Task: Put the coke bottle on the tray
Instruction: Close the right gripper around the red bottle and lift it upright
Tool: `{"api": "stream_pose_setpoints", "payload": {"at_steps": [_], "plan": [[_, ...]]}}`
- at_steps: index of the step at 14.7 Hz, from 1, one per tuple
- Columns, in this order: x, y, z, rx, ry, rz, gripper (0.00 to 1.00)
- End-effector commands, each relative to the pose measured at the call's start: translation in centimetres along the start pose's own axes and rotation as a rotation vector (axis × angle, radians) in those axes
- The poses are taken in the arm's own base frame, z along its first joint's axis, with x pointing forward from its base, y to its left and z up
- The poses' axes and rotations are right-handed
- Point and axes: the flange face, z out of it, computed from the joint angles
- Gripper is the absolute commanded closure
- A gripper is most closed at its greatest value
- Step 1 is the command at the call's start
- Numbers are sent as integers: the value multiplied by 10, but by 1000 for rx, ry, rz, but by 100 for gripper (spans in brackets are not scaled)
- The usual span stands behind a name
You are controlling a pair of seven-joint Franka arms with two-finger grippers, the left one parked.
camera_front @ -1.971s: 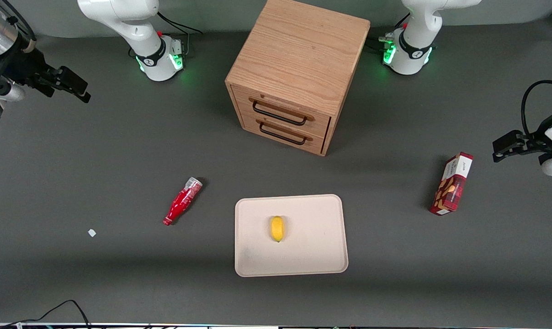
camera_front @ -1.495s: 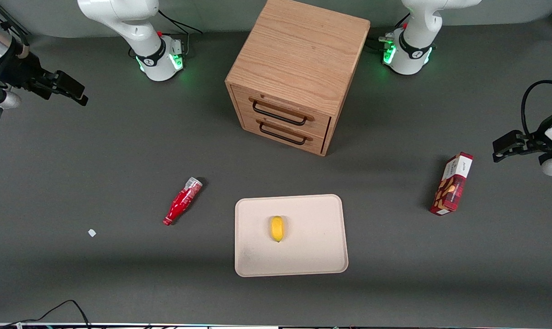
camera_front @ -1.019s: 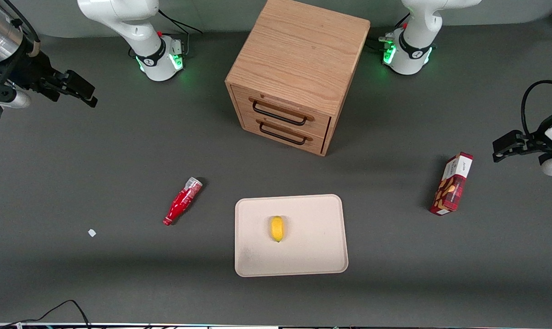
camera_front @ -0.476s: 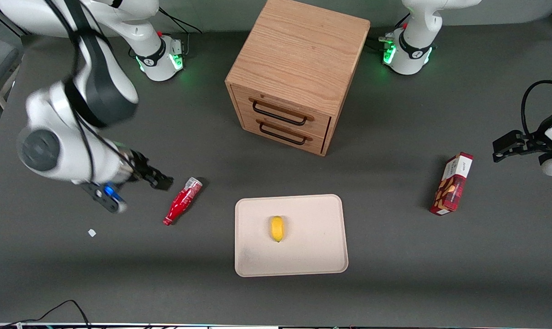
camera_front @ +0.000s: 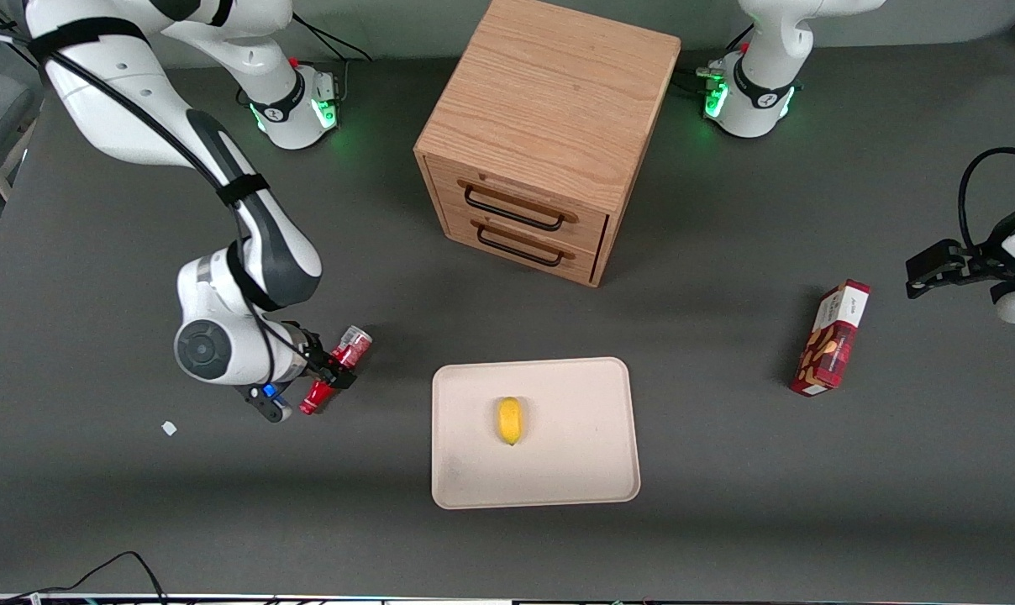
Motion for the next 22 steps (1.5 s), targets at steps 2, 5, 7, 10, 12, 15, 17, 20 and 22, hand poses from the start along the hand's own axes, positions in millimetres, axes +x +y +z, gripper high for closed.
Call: {"api": "stream_pose_setpoints", "payload": {"at_steps": [2,5,7,10,12,15,17,20,22], "plan": [[-5,14,32,6,43,15,0],[-4,19,47,0,79,-14,0],[2,22,59,13,91,-8,0],[4,22,69,-12,120,-53,89],[3,14,66,-25,158,-103,100],[-9,-4,11,-28,174,-150,100],[-26,-20,-57,-40,181,-220,100],[-52,-43,-162,-18,185,-365,100],[-66,-54,-214,42,214,-490,100]]}}
